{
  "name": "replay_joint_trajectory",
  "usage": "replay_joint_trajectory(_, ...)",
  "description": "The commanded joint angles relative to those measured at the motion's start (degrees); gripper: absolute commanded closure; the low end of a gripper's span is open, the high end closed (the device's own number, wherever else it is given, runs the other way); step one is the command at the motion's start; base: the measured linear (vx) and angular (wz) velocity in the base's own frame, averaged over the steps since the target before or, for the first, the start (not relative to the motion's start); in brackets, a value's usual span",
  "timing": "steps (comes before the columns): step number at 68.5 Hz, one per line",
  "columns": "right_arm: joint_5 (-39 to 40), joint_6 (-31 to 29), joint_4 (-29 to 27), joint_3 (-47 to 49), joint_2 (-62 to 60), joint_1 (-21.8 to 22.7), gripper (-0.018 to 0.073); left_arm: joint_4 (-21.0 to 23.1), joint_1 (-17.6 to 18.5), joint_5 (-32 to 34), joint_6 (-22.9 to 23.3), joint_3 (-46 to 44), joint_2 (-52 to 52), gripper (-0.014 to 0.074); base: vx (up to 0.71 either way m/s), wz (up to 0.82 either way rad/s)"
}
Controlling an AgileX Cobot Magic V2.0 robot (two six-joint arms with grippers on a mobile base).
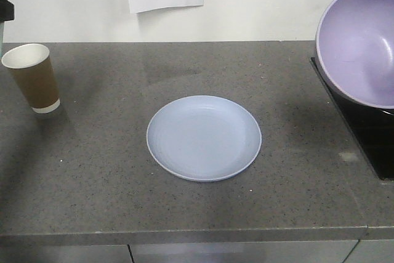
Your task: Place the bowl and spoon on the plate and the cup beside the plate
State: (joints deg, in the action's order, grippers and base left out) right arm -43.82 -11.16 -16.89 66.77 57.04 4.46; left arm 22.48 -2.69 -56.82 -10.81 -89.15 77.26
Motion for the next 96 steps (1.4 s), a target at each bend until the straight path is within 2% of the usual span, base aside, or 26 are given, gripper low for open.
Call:
replay_joint_trajectory(1, 3.81, -0.43, -0.90, 1.53, -0.84, -0.06, 0.0570, 1.74, 0.18, 3.13, -0.06, -1.41, -1.58, 0.0603, 0.04, 0.02)
replay_joint_trajectory(96, 3.81, -0.43, -0.90, 1.53, -0.84, -0.06, 0.0570, 1.74, 0.18, 3.13, -0.06, -1.41, -1.58, 0.0603, 0.04, 0.02)
